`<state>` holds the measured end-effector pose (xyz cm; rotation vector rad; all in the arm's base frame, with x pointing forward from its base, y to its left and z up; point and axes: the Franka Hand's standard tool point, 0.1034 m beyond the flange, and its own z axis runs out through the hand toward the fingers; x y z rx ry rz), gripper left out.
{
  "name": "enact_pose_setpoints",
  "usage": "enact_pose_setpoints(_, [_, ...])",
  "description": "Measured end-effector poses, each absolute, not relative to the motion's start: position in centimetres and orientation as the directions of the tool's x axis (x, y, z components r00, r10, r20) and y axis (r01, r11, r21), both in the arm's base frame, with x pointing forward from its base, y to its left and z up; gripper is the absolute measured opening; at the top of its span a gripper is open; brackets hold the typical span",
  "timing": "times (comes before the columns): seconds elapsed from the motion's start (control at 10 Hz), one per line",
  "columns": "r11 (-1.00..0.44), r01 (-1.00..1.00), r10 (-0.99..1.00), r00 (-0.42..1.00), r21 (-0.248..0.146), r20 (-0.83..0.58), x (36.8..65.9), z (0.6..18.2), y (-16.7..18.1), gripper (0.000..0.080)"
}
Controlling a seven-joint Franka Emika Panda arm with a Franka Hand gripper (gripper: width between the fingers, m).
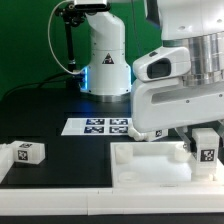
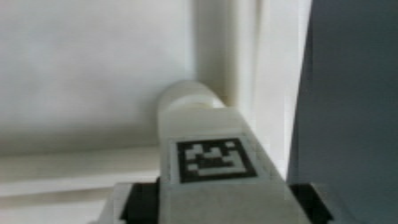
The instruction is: Assemble one leg
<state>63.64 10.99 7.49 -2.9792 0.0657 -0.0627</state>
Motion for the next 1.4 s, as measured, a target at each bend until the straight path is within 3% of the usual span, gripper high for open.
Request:
enact_pose_setpoints(0.4, [-0.904, -0.397, -0.4, 0.916, -0.16, -0.01, 63.7, 7.3, 10.9, 0.0286])
enact_pose_setpoints(0.5, [-0.829, -0.536, -0.538, 0.842, -0.156, -0.034, 63.7, 7.3, 10.9, 0.0286])
enact_pose_setpoints(0.7, [-0.531, -0.839, -0.835, 0.542, -0.12, -0.095, 63.4, 7.1, 11.8, 0.0287])
enact_pose_setpoints(0.9, [-0.328, -0.935, -0.928, 0.346, -0.138, -0.14, 63.6, 7.0, 11.9, 0.0287])
enact_pose_setpoints(1.0, [-0.296, -0.946, -0.938, 0.314, -0.133, -0.144, 63.6, 7.1, 12.0, 0.0287])
enact_pose_setpoints(1.2, [-0.402, -0.904, -0.899, 0.42, -0.147, -0.124, 63.6, 7.1, 11.8, 0.0287])
enact_pose_setpoints(1.4, [-0.685, -0.705, -0.708, 0.704, -0.181, -0.06, 63.9, 7.4, 10.9, 0.0522])
